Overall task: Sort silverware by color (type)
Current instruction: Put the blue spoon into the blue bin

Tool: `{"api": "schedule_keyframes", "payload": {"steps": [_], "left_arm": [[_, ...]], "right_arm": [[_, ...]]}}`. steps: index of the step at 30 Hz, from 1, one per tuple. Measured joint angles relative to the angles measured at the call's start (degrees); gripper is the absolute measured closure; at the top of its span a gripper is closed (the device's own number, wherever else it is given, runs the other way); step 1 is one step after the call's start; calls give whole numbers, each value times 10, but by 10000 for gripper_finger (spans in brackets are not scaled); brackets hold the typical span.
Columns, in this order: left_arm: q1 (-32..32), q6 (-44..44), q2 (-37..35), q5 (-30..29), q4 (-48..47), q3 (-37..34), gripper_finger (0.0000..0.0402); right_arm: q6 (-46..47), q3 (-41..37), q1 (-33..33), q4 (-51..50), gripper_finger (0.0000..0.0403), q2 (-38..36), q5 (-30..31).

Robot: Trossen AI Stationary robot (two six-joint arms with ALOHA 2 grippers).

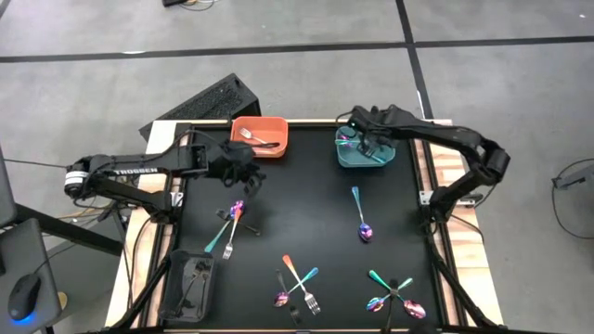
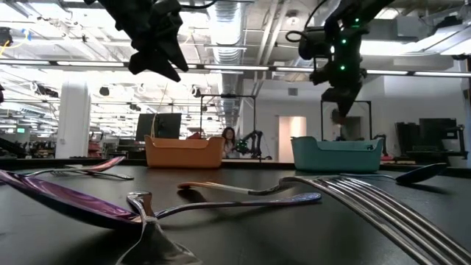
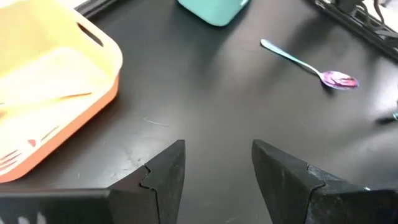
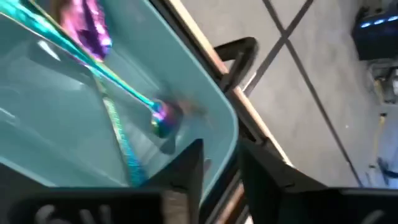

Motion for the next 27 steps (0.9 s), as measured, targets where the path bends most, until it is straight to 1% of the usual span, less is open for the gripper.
{"api": "schedule_keyframes", "payload": {"steps": [3,7,9,10,13,15,18,22,27], "left_arm": [[2,-3,0,-2,0,0,229],[2,-8,0,-1,0,0,229],[2,-8,0,-1,0,0,229],[2,-8,0,-1,0,0,229],[2,-8,0,-1,-5,0,229],[2,-8,0,3,-10,0,229],[2,-8,0,16,-17,0,229],[-2,-8,0,13,-28,0,229],[-15,-8,0,7,-36,0,229]], "right_arm": [[13,0,9,12,242,-5,-20],[58,0,15,18,199,-34,-84],[86,0,13,16,187,-50,-146],[103,0,12,13,184,-57,-187],[161,0,12,-17,184,-69,-299],[199,0,18,-48,187,-70,-354],[254,-11,57,-76,193,-73,-363],[322,-48,124,-73,200,-71,-366],[429,-112,209,-27,205,-66,-375]]}}
